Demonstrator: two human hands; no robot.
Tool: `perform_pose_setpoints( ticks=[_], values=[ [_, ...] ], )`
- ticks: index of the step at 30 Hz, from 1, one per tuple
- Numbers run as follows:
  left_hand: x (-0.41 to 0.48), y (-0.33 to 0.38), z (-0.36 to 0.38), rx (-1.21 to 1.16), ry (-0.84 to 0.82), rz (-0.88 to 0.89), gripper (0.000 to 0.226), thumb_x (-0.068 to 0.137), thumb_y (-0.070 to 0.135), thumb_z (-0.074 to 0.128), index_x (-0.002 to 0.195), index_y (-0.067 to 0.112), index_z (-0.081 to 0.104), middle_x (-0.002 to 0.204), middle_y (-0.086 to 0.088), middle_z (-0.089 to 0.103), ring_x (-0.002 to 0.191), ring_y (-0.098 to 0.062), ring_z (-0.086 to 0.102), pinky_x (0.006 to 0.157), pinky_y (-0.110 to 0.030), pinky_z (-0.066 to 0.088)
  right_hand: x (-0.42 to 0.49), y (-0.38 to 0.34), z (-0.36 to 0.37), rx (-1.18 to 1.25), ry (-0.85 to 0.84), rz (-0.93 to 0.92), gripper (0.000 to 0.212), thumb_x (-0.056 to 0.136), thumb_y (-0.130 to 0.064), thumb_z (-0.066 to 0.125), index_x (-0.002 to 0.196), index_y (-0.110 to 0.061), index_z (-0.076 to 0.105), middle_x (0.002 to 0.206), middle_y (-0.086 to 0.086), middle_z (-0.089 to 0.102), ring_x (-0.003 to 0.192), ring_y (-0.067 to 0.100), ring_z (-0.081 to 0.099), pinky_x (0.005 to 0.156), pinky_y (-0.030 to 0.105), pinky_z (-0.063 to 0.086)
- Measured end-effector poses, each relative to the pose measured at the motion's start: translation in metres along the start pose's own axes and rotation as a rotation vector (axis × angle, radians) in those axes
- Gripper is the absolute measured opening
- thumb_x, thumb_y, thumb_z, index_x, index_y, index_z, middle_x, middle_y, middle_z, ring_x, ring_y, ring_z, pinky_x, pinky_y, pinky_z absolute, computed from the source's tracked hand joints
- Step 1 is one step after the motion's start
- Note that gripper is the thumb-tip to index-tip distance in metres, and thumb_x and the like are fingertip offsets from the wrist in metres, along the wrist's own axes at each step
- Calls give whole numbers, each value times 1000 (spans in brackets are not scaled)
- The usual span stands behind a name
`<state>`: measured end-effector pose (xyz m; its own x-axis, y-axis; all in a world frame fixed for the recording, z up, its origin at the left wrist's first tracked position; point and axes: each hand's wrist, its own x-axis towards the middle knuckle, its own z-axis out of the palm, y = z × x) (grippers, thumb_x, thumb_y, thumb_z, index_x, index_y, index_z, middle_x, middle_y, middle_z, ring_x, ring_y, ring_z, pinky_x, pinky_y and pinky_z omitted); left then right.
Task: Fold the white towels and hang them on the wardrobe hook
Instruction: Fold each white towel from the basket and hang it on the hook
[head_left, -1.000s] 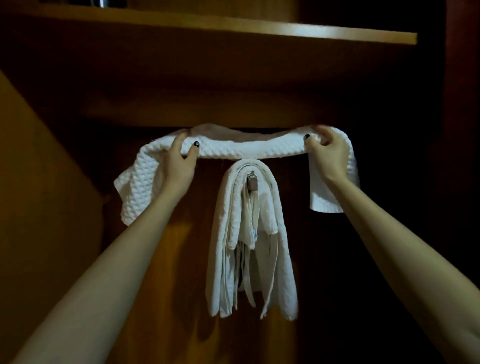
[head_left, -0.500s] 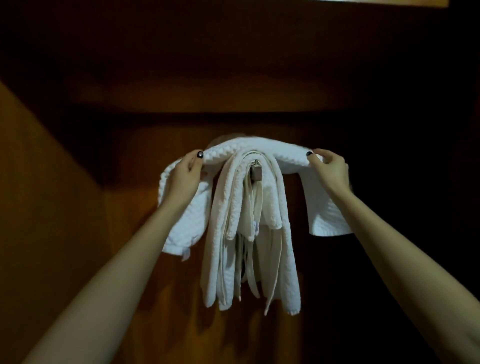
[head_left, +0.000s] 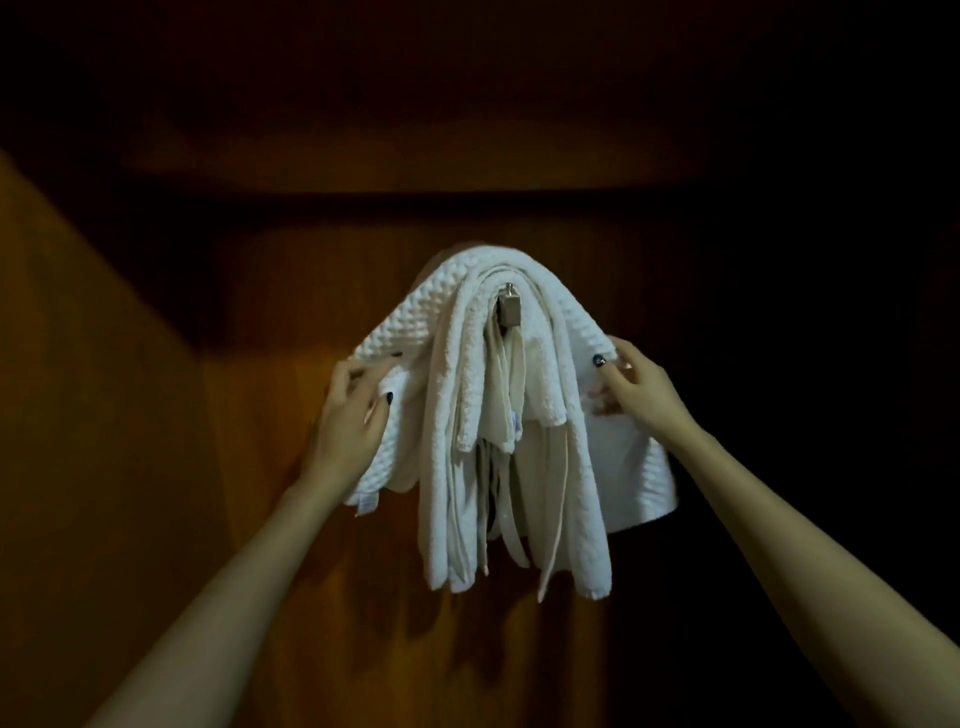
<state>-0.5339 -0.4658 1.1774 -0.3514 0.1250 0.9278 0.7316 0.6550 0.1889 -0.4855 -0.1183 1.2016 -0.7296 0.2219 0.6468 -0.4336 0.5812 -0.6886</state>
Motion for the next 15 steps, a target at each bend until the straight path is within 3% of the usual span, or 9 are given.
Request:
perform_pose_setpoints(
  ticks=[3,6,9,11,15],
  values=[
    [-16,-9,7,228,67,112,38,85,17,69,120,31,62,136,-7,35,122,-31,40,96,-49,43,-17,9,-4,-221,100,-157,41,93,-38,56,134,-37,52,75,-14,61,64,4,60,55,23,46],
    [-23,-14,11,-14,-120,-56,47,87,23,69,128,39,54,152,-2,20,137,-30,28,104,-39,30,-26,11,-11,-335,105,-265,61,91,-37,59,141,-56,31,100,-13,46,81,3,49,68,17,43],
    [-27,-14,16,-134,-268,-105,52,88,8,63,132,34,52,140,-11,48,124,-32,49,93,-33,40,-29,15,-6,-323,-64,-347,70,93,-23,61,141,-58,25,124,-6,46,97,7,49,79,15,41],
    [-31,-15,17,-105,-229,-71,48,86,-3,60,126,23,60,123,-12,61,110,-33,59,83,-31,42,-29,20,-3,-236,-88,-330,64,93,-13,60,137,-53,37,115,-2,58,92,10,54,81,21,44],
    [-39,-22,18,-98,-176,-85,43,89,7,59,127,28,57,132,-11,50,116,-30,53,88,-33,43,-33,34,3,-216,-59,-277,57,94,-14,59,130,-55,44,103,-7,59,85,5,55,79,24,44]
  ],
)
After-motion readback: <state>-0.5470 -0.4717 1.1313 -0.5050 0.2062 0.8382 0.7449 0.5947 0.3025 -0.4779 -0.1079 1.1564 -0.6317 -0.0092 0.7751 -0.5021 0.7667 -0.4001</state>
